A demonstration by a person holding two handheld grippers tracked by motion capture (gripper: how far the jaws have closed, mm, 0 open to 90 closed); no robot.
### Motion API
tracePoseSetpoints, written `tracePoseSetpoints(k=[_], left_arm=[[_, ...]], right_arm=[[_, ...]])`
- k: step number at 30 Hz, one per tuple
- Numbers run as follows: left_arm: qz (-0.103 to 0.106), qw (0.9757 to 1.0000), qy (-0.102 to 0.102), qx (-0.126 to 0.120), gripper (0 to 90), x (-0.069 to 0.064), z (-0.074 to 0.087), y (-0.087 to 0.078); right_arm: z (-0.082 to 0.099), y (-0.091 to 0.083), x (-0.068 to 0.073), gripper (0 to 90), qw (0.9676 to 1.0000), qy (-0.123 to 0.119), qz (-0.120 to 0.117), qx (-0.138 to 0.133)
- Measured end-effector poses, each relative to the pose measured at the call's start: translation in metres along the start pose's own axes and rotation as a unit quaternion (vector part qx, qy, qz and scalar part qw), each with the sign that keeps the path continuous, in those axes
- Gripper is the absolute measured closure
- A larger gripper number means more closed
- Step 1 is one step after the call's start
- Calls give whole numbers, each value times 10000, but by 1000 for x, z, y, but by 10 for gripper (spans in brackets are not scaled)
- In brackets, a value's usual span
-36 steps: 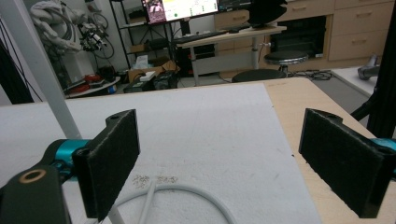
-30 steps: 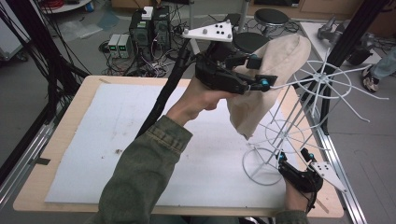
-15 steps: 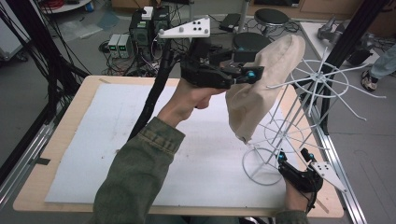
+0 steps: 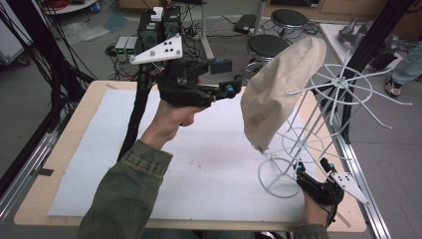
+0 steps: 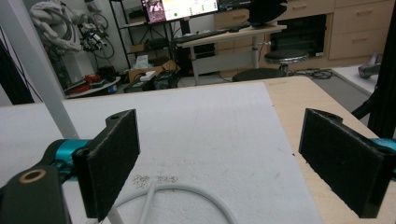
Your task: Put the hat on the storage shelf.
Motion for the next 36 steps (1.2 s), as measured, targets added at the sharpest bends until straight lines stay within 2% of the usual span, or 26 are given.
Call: tracePoseSetpoints(k=[2,8,12,16,19,26,28,33,36], left_arm=[[-60,10000,27,-36,324,2,7,-10],[-409,9990,26,-196,310,13,21,-37],[-494,9984,-17,-256,304,17,25,-51],[-647,9975,37,-296,304,20,32,-68],[-656,9973,-28,-340,302,20,37,-80],[-934,9953,94,-253,299,24,54,-107],[-1038,9942,71,-283,299,27,58,-114],[-1409,9885,179,-510,304,34,65,-132],[-1505,9873,101,-492,304,40,72,-141]], right_arm=[[0,0,0,114,10000,-36,-13,-13],[0,0,-1,114,10000,-18,-4,-11],[0,0,0,114,10000,-20,0,7],[0,0,1,114,10000,1,-12,7],[1,1,0,114,10000,-11,-2,37],[2,1,0,114,10000,-18,-1,48],[1,1,0,114,10000,-41,-5,52],[2,1,0,114,10000,-34,4,61],[1,0,1,114,10000,-35,-1,30]])
Point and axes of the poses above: each handheld gripper's, and its own axes: y roughly forward along the jaws, z roughly out of its underside, x roughly to its left, the point moved 9 cm from there along y, roughly forward along the jaws, and after that the axes turned 11 degrees about -z, right-handed, at the moved point
